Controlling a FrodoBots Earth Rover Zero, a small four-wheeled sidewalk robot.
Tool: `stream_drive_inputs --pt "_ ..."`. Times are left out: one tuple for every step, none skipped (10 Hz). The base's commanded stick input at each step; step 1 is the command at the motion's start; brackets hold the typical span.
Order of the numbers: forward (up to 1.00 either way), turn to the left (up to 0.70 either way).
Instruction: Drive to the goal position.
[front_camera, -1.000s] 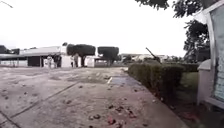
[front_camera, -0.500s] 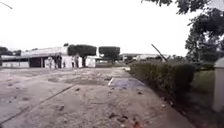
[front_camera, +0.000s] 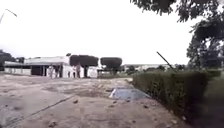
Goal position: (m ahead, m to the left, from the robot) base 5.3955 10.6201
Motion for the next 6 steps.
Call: stream_drive_inputs --pt "0.5 0.0" --pt "0.5 0.0" --pt "0.5 0.0" --pt "0.5 0.0" --pt "0.5 0.0" --pt "0.5 0.0"
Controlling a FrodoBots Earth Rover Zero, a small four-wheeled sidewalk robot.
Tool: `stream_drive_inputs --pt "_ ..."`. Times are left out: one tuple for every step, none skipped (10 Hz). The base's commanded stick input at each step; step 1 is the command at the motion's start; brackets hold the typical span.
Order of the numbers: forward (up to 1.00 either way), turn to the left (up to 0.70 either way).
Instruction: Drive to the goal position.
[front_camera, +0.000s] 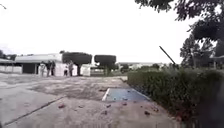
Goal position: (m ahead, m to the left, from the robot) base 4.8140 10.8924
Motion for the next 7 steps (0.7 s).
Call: stream_drive_inputs --pt "0.5 0.0" --pt "0.5 0.0" --pt "0.5 0.0" --pt "0.5 0.0" --pt "0.5 0.0" --pt "0.5 0.0" --pt "0.5 0.0"
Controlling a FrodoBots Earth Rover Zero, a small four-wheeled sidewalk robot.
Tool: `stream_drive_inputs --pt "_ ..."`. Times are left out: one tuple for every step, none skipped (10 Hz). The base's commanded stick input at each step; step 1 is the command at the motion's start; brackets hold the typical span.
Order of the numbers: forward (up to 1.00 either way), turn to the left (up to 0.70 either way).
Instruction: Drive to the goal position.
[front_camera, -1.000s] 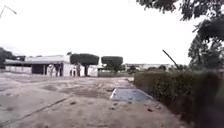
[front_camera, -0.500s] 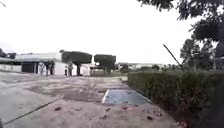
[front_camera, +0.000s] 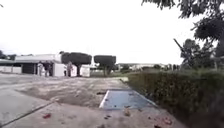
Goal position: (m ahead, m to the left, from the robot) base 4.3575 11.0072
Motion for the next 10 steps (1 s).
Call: stream_drive_inputs --pt "0.5 0.0" --pt "0.5 0.0" --pt "0.5 0.0" --pt "0.5 0.0" --pt "0.5 -0.09" --pt "0.5 -0.32" --pt "0.5 -0.5" --pt "0.5 -0.32" --pt "0.5 -0.12" --pt "0.5 0.0"
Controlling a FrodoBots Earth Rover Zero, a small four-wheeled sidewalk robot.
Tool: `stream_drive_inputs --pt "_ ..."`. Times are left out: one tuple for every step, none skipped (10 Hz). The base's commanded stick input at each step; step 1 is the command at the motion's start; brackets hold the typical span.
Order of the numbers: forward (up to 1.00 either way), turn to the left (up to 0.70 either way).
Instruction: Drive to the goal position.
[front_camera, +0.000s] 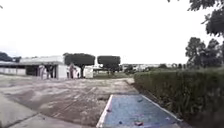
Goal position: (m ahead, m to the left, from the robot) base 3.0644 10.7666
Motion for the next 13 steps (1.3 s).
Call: stream_drive_inputs --pt "0.5 0.0" --pt "0.5 0.0" --pt "0.5 0.0" --pt "0.5 0.0" --pt "0.5 0.0" --pt "0.5 0.0" --pt "0.5 0.0" --pt "0.5 0.0" --pt "0.5 0.0" --pt "0.5 0.0" --pt "0.5 0.0" --pt "0.5 0.0" --pt "0.5 0.0"
